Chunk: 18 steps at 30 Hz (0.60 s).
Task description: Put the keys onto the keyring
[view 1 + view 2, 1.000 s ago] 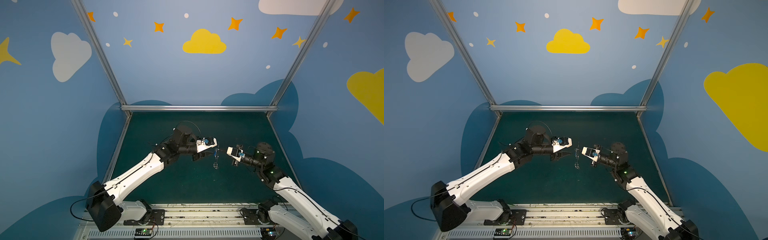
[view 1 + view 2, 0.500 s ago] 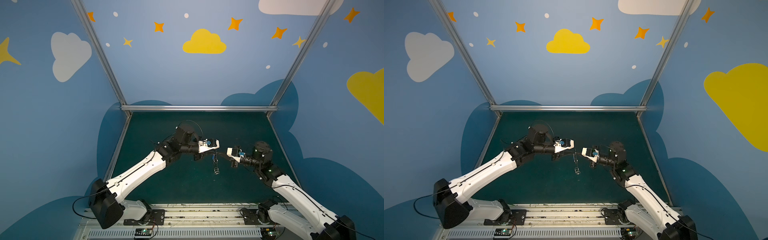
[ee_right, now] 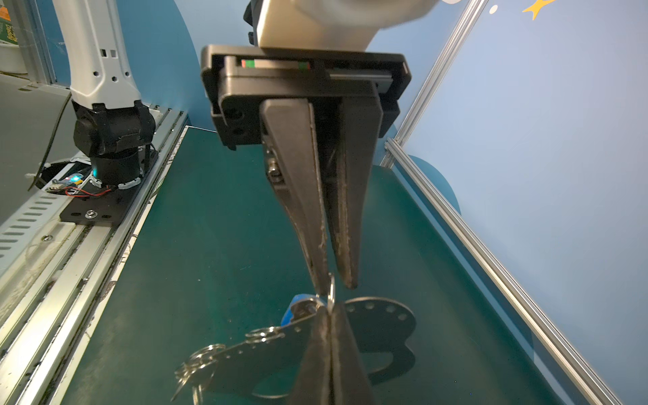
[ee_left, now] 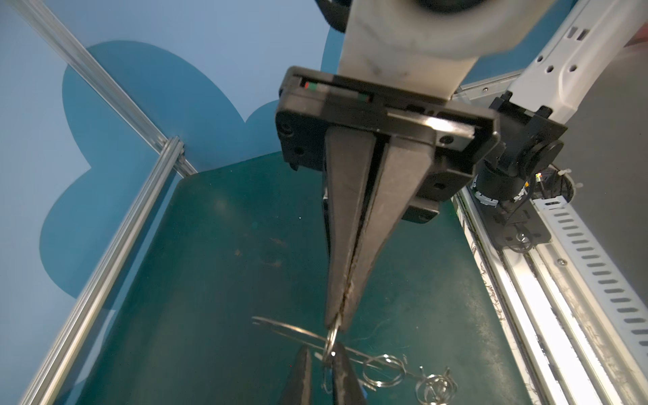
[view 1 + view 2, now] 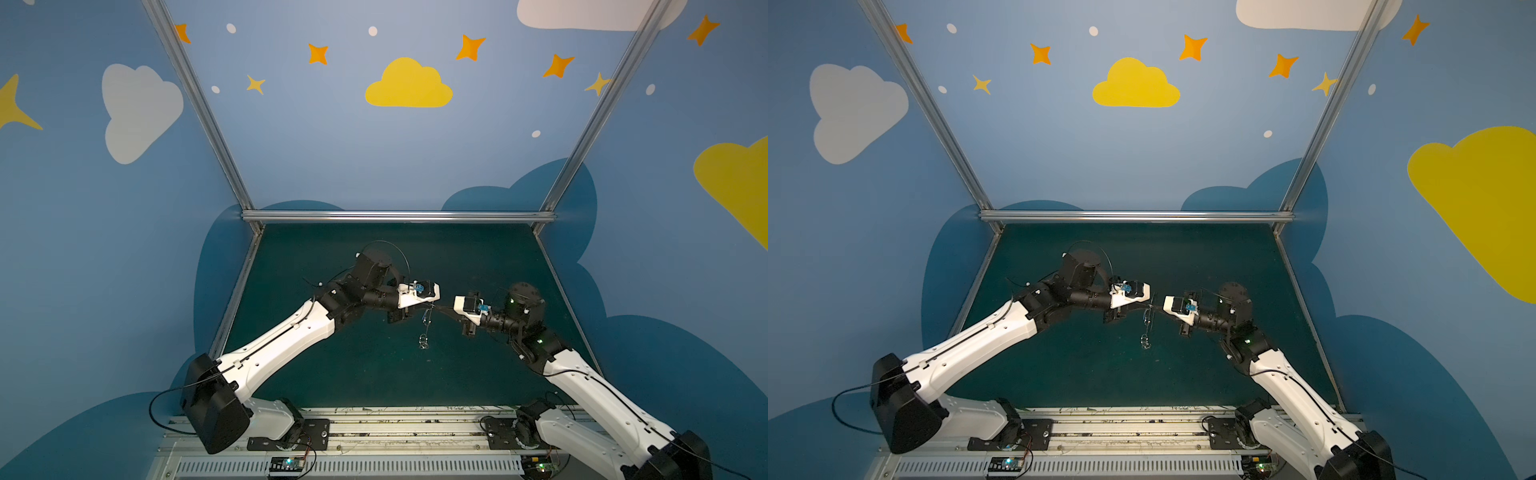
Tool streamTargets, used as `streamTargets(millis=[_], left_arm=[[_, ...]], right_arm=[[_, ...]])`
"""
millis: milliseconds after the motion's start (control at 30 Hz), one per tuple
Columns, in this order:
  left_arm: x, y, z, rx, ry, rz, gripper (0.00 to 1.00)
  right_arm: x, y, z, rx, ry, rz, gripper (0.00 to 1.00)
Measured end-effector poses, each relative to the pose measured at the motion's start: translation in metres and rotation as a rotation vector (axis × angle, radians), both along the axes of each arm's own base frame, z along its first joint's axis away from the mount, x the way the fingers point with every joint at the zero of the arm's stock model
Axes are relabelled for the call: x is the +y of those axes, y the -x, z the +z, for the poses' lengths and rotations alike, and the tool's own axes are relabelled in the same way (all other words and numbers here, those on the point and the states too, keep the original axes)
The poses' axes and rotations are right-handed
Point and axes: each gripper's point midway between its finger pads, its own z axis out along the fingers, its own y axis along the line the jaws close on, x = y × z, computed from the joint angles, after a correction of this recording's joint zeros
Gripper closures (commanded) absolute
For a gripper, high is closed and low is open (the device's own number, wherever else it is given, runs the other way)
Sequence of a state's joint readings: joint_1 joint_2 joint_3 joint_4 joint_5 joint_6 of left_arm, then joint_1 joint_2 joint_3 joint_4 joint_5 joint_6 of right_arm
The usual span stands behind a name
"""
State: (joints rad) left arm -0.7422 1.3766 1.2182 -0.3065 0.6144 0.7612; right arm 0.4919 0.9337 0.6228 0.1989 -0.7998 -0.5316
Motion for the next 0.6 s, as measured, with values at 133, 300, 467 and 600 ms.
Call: streamTargets(millis=[133, 300, 467, 600], left_arm=[[0.0, 0.001, 0.0, 0.0, -0.018, -0.014, 0.97], [0.001, 0.001, 0.007, 0.004, -0.046, -0.021, 0.97], [0.003, 0.0, 0.015, 0.008, -0.102, -0.011, 0.97], [0.007, 0.0, 0.017, 0.012, -0.158, 0.007, 0.97]], right_arm=[[0.0, -0.001, 0.0, -0.002, 0.0, -0.005, 1.0], [0.001, -0.006, 0.01, -0.033, 0.017, -0.04, 0.78], [0.001, -0.01, 0.014, -0.087, 0.042, -0.061, 0.72], [0.0, -0.01, 0.013, -0.101, 0.051, -0.071, 0.73]])
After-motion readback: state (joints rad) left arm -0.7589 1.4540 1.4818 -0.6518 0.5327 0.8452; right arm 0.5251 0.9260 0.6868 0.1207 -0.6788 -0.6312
